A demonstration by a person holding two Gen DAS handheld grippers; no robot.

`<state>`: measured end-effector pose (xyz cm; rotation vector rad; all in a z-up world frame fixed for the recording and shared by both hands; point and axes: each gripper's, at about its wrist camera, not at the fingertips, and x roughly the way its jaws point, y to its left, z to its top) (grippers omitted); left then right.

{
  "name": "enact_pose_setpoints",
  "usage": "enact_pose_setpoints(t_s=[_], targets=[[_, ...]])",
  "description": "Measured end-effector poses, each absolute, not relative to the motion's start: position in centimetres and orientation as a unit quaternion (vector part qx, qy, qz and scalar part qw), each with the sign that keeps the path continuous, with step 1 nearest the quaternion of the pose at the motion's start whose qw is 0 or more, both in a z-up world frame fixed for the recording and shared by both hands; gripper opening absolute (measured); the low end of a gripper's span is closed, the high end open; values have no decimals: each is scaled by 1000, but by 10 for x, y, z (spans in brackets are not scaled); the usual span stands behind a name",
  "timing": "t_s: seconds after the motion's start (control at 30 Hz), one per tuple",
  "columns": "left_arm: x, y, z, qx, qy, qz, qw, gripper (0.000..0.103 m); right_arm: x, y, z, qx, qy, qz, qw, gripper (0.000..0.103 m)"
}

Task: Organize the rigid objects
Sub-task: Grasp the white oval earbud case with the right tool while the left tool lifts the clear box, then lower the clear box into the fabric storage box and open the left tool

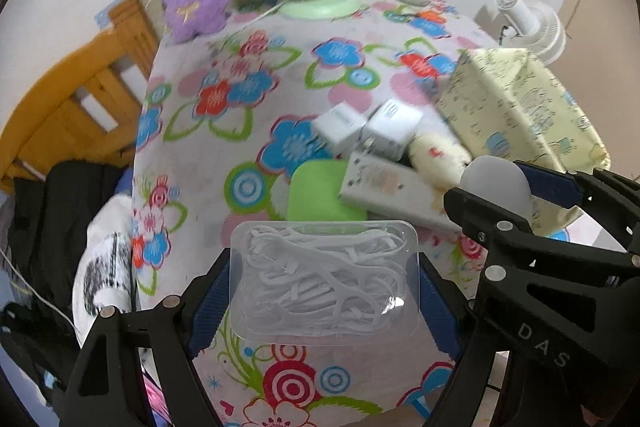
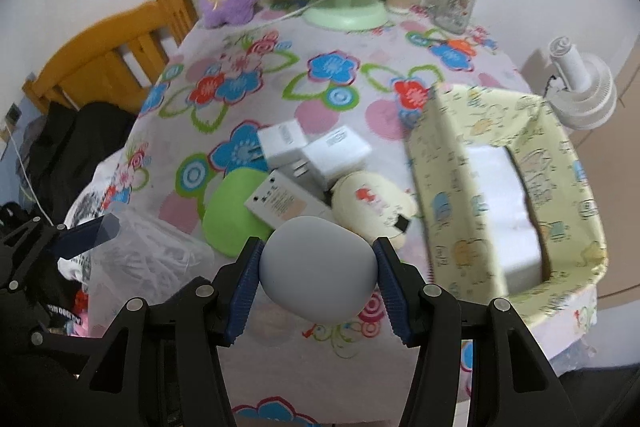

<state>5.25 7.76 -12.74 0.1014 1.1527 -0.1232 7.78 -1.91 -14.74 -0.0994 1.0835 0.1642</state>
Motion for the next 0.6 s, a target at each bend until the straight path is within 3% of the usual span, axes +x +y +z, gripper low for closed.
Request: enact_pose_setpoints(t_s=[0.6], targets=[[63,11,-72,86,503,-137,849,86,67,-81,-84,1,475,16,880,59]])
